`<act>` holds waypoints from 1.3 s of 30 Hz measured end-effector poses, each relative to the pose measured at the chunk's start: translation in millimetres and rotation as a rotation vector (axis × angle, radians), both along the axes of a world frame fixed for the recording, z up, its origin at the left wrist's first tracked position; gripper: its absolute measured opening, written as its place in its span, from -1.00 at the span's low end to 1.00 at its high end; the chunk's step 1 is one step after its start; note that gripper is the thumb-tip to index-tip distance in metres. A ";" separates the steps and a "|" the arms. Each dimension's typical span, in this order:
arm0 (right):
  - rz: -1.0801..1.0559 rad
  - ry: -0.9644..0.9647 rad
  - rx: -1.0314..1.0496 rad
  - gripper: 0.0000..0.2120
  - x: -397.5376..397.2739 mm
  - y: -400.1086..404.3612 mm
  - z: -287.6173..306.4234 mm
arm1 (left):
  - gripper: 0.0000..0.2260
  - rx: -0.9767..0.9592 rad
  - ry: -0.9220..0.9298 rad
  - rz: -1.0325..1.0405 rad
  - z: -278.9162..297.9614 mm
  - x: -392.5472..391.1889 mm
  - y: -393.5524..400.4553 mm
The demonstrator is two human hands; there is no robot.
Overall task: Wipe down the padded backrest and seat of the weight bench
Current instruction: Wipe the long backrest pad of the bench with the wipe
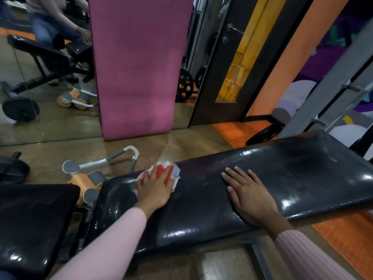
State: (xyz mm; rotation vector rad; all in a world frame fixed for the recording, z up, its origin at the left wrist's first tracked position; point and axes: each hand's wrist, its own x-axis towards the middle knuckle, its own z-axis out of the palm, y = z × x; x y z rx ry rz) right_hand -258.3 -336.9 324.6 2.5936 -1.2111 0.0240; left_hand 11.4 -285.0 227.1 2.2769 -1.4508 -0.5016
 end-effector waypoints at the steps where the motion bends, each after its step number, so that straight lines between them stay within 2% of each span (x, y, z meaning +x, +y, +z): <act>1: 0.003 -0.003 0.001 -0.50 -0.2 -0.4 -0.7 | -0.42 0.020 -0.015 0.005 -4.5 -3.4 18.7; 3: -0.003 -0.010 -0.007 -0.50 -1.3 -1.1 -1.7 | -0.39 -0.020 -0.087 -0.073 1.6 -35.5 54.1; 4: -0.006 -0.007 -0.007 -0.50 -1.3 -1.2 -1.4 | -0.43 -0.059 -0.107 -0.134 9.6 -54.3 62.5; 7: -0.003 0.009 -0.007 -0.50 -1.3 -1.2 -1.6 | -0.56 -0.128 -0.060 -0.223 26.2 -81.9 39.3; 12: -0.008 0.004 -0.009 -0.50 -1.4 0.3 -1.1 | -0.58 -0.064 0.005 -0.140 15.2 -25.9 -26.5; 16: 0.013 -0.018 -0.023 -0.51 -0.7 -0.4 -1.9 | -0.57 0.014 0.021 0.043 -15.3 35.5 6.3; 18: 0.015 -0.015 -0.022 -0.50 -1.0 -1.1 -2.4 | -0.52 0.022 -0.002 0.075 -21.7 23.7 40.6; 20: 0.011 -0.013 -0.030 -0.50 -1.5 -1.0 -1.8 | -0.47 -0.063 -0.049 -0.007 -10.6 -14.5 60.6; 23: 0.007 -0.004 -0.034 -0.50 -1.3 -0.5 -0.7 | -0.56 -0.114 -0.029 -0.170 14.3 -63.2 43.9; 25: 0.001 -0.001 -0.033 -0.51 -1.1 0.4 -0.4 | -0.58 -0.116 -0.002 -0.196 25.5 -66.1 12.1; 29: 0.012 0.004 -0.031 -0.50 -1.3 0.8 -0.7 | -0.57 -0.017 0.058 -0.133 18.5 -25.6 -20.2; 33: 0.012 0.004 -0.036 -0.50 -1.6 -2.1 -2.7 | -0.56 -0.027 0.024 -0.035 6.4 -28.1 19.1; 37: 0.017 0.018 -0.047 -0.50 -1.9 -3.0 -2.8 | -0.58 -0.255 -0.172 -0.256 23.7 -103.8 36.1; 39: 0.019 0.022 -0.045 -0.50 -2.7 -2.1 -3.3 | -0.59 -0.288 -0.117 -0.324 35.9 -115.0 13.0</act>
